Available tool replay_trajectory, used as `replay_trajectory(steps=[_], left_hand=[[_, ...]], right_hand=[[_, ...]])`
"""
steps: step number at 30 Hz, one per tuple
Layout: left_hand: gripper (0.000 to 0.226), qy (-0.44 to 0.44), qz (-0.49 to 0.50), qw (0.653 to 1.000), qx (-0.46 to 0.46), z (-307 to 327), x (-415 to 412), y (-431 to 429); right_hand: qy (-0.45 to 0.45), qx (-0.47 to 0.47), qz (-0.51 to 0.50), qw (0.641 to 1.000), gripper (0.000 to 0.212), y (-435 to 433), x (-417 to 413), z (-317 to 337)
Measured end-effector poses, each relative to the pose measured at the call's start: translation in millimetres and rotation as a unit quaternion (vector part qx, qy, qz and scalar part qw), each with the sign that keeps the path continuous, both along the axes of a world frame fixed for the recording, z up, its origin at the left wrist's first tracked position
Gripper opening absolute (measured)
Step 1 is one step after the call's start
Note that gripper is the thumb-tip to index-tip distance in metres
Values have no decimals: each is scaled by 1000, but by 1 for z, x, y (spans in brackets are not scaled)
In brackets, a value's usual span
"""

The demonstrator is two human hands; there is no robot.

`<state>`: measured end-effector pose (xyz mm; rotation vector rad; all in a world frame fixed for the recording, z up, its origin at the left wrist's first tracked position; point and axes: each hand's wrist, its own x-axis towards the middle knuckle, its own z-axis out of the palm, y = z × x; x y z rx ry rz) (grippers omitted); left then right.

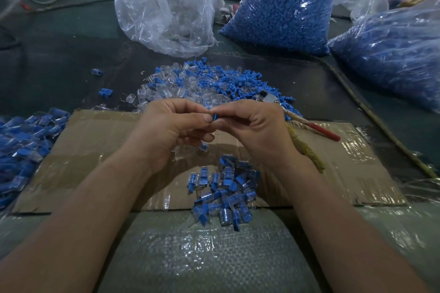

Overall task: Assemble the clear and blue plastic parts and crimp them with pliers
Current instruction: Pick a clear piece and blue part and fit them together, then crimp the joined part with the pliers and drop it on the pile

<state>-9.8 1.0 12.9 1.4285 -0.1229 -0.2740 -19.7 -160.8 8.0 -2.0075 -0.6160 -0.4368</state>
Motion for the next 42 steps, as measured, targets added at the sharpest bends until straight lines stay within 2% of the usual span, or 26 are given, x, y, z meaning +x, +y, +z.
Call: replay_trajectory(steps=[4, 7, 15, 25, 37, 40, 42], left_hand=[[11, 4, -1, 1000, -7, -1, 1, 0], [18, 3, 5, 1000, -5, -2, 1, 0], [19, 3, 12, 1000, -17, -2, 1, -1], [5, -26, 15, 1000, 5, -1, 0, -2], [14, -29, 9, 999, 10, 0, 0, -2], [13, -20, 11, 1000, 4, -1, 1, -1], [13, -19, 19, 1000, 0, -1, 1, -1]], right_hand=[[-55, -62, -17, 996, 25, 0, 2, 0], [-73, -90, -26, 993, 25, 0, 2, -1], [-77, -69, -23, 994, 26, -1, 3, -2], [-68, -48, -6, 997, 24, -1, 3, -5], [-69, -68, -20, 995, 24, -1, 0, -1], [-36, -100, -63, 992, 35, -6, -1, 3], [10, -85, -128, 988, 43, -15, 0, 8]])
